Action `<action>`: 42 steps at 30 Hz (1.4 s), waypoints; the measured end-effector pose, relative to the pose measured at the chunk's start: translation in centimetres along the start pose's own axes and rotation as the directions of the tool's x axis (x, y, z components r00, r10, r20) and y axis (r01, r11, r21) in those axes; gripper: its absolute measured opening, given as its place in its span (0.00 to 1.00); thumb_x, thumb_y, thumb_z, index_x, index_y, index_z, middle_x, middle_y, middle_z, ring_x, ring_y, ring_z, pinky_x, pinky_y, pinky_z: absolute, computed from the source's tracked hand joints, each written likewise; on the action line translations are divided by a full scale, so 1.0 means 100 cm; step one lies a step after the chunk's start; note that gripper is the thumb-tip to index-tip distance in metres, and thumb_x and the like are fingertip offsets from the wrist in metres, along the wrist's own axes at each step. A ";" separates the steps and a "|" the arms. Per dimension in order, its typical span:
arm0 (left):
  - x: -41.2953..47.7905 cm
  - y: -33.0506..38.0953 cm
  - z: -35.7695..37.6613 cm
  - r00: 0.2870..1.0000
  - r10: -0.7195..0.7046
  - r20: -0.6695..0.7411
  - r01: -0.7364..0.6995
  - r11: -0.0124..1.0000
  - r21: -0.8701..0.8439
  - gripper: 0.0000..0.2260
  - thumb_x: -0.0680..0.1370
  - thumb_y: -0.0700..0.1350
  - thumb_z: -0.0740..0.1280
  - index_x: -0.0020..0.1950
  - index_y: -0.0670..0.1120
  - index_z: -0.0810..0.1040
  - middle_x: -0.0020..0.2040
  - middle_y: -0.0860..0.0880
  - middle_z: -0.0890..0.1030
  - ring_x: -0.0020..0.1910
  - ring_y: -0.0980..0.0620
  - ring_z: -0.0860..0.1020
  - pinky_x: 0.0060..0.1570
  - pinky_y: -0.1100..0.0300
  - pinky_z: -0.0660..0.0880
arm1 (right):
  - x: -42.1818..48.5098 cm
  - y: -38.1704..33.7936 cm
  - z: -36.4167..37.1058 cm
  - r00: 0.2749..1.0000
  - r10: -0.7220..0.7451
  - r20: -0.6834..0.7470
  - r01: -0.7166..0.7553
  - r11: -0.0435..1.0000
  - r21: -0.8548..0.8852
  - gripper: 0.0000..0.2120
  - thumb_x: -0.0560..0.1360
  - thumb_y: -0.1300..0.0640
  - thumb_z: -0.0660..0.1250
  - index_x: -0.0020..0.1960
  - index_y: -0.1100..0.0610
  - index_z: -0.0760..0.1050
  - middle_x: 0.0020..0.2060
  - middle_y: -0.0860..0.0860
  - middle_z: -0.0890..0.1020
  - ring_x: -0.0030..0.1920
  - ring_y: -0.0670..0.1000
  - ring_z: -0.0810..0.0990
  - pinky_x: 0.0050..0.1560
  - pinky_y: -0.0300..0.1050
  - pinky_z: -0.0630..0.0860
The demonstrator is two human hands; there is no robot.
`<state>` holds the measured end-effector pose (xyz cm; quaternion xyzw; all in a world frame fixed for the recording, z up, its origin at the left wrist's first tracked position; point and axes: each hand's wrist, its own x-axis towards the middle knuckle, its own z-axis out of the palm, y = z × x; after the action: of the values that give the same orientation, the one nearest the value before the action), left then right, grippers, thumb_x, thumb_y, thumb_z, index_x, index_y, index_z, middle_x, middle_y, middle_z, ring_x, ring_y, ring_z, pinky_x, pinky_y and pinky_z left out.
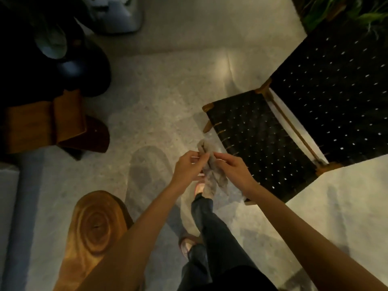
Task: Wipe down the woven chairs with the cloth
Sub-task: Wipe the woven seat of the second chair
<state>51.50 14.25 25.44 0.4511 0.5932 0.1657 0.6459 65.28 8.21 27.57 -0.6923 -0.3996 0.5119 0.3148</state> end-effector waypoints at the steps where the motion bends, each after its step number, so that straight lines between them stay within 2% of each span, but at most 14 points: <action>1: 0.012 0.004 -0.001 1.000 0.002 0.000 -0.002 0.999 0.034 0.06 0.75 0.52 0.70 0.44 0.52 0.75 0.50 0.45 0.82 0.47 0.48 0.82 0.44 0.50 0.81 | 0.008 -0.002 -0.001 1.000 0.010 -0.007 -0.010 1.000 0.026 0.14 0.81 0.58 0.58 0.63 0.56 0.76 0.60 0.54 0.78 0.60 0.52 0.76 0.66 0.53 0.71; 5: 0.067 0.028 -0.007 0.999 0.013 0.032 -0.018 0.986 0.168 0.06 0.74 0.49 0.71 0.42 0.53 0.75 0.45 0.48 0.82 0.47 0.47 0.82 0.50 0.46 0.80 | 0.055 -0.008 -0.009 0.999 0.026 -0.047 -0.023 0.998 0.055 0.13 0.79 0.50 0.63 0.60 0.53 0.78 0.54 0.49 0.81 0.53 0.50 0.79 0.60 0.51 0.76; 10: 0.129 0.069 -0.020 0.995 0.023 0.097 -0.045 0.973 0.227 0.05 0.75 0.48 0.71 0.45 0.51 0.76 0.48 0.47 0.80 0.45 0.52 0.80 0.34 0.63 0.78 | 0.123 -0.016 -0.026 0.994 0.037 -0.102 -0.024 0.991 0.130 0.05 0.78 0.51 0.64 0.50 0.48 0.78 0.45 0.44 0.80 0.48 0.45 0.80 0.57 0.43 0.76; 16: 0.189 0.117 -0.024 0.987 0.053 0.152 -0.118 0.879 0.461 0.09 0.77 0.50 0.67 0.53 0.47 0.76 0.51 0.48 0.79 0.51 0.49 0.78 0.50 0.55 0.76 | 0.179 -0.015 -0.046 0.972 0.099 -0.215 -0.087 0.994 0.066 0.09 0.79 0.53 0.62 0.55 0.53 0.78 0.44 0.40 0.78 0.44 0.37 0.77 0.44 0.26 0.73; 19: 0.214 0.134 -0.015 0.969 0.055 0.242 -0.180 0.825 0.535 0.10 0.78 0.50 0.66 0.56 0.46 0.76 0.51 0.50 0.77 0.51 0.52 0.76 0.50 0.60 0.74 | 0.191 -0.013 -0.055 0.946 0.178 -0.272 -0.148 0.981 0.128 0.07 0.80 0.52 0.62 0.54 0.49 0.77 0.45 0.41 0.78 0.45 0.40 0.78 0.43 0.30 0.73; 22: 0.238 0.146 -0.006 0.946 0.051 0.319 -0.238 0.779 0.580 0.07 0.78 0.51 0.66 0.52 0.50 0.75 0.48 0.53 0.76 0.48 0.56 0.74 0.41 0.67 0.71 | 0.198 -0.013 -0.058 0.908 0.235 -0.347 -0.178 0.966 0.188 0.04 0.79 0.50 0.62 0.50 0.46 0.76 0.43 0.42 0.79 0.44 0.42 0.79 0.41 0.31 0.73; 26: 0.286 0.153 -0.004 0.904 0.053 0.425 -0.332 0.712 0.619 0.08 0.78 0.51 0.65 0.54 0.49 0.76 0.47 0.53 0.77 0.46 0.56 0.75 0.39 0.70 0.69 | 0.220 -0.004 -0.054 0.835 0.291 -0.467 -0.217 0.954 0.205 0.03 0.79 0.51 0.63 0.51 0.47 0.74 0.42 0.43 0.78 0.41 0.41 0.78 0.38 0.29 0.72; 30: 0.348 0.148 -0.005 0.871 0.061 0.487 -0.418 0.611 0.672 0.11 0.79 0.49 0.65 0.57 0.44 0.77 0.49 0.49 0.79 0.48 0.53 0.76 0.42 0.67 0.71 | 0.261 0.017 -0.044 0.735 0.403 -0.545 -0.311 0.915 0.258 0.05 0.78 0.52 0.64 0.53 0.50 0.70 0.43 0.46 0.78 0.41 0.43 0.78 0.38 0.33 0.74; 32: 0.382 0.141 -0.002 0.854 0.056 0.518 -0.453 0.571 0.685 0.11 0.79 0.48 0.65 0.56 0.43 0.78 0.50 0.47 0.80 0.48 0.52 0.77 0.46 0.62 0.74 | 0.288 0.032 -0.037 0.690 0.440 -0.575 -0.324 0.898 0.298 0.06 0.78 0.54 0.65 0.52 0.50 0.68 0.41 0.45 0.77 0.41 0.45 0.78 0.39 0.37 0.75; 35: 0.433 0.123 0.004 0.842 0.094 0.531 -0.506 0.480 0.717 0.11 0.79 0.49 0.65 0.55 0.43 0.79 0.50 0.44 0.81 0.50 0.47 0.78 0.51 0.52 0.76 | 0.333 0.061 -0.027 0.663 0.473 -0.580 -0.316 0.879 0.357 0.07 0.78 0.55 0.65 0.51 0.49 0.67 0.41 0.44 0.76 0.42 0.45 0.77 0.40 0.35 0.74; 37: 0.468 0.106 0.011 0.827 0.184 0.531 -0.560 0.345 0.753 0.11 0.78 0.50 0.66 0.55 0.44 0.80 0.54 0.44 0.79 0.54 0.45 0.75 0.54 0.51 0.73 | 0.363 0.082 -0.021 0.666 0.482 -0.569 -0.301 0.872 0.387 0.06 0.78 0.55 0.65 0.51 0.49 0.68 0.43 0.45 0.77 0.43 0.45 0.78 0.38 0.32 0.72; 39: 0.496 0.088 0.020 0.809 0.302 0.504 -0.569 0.188 0.801 0.12 0.77 0.52 0.66 0.55 0.47 0.80 0.58 0.43 0.73 0.59 0.44 0.69 0.57 0.57 0.65 | 0.388 0.104 -0.014 0.644 0.501 -0.579 -0.284 0.858 0.427 0.06 0.78 0.56 0.65 0.52 0.49 0.69 0.44 0.46 0.78 0.44 0.44 0.78 0.38 0.31 0.72; 41: 0.516 0.068 0.031 0.800 0.361 0.479 -0.564 0.179 0.806 0.12 0.77 0.52 0.66 0.58 0.50 0.80 0.60 0.42 0.69 0.59 0.43 0.66 0.52 0.63 0.58 | 0.408 0.124 -0.008 0.598 0.521 -0.609 -0.254 0.844 0.473 0.05 0.79 0.57 0.64 0.51 0.50 0.69 0.44 0.45 0.79 0.44 0.44 0.78 0.38 0.31 0.73; 42: 0.524 0.056 0.036 0.807 0.349 0.476 -0.569 0.247 0.784 0.14 0.77 0.52 0.66 0.60 0.50 0.78 0.60 0.41 0.69 0.59 0.43 0.65 0.51 0.65 0.56 | 0.417 0.133 -0.006 0.572 0.528 -0.627 -0.244 0.840 0.485 0.05 0.79 0.57 0.64 0.51 0.50 0.69 0.42 0.44 0.78 0.43 0.43 0.78 0.38 0.31 0.74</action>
<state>69.25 55.14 -2.88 0.8922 0.3556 -0.0467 0.2744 75.44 38.28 -2.52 -0.8429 0.0239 0.3041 0.4433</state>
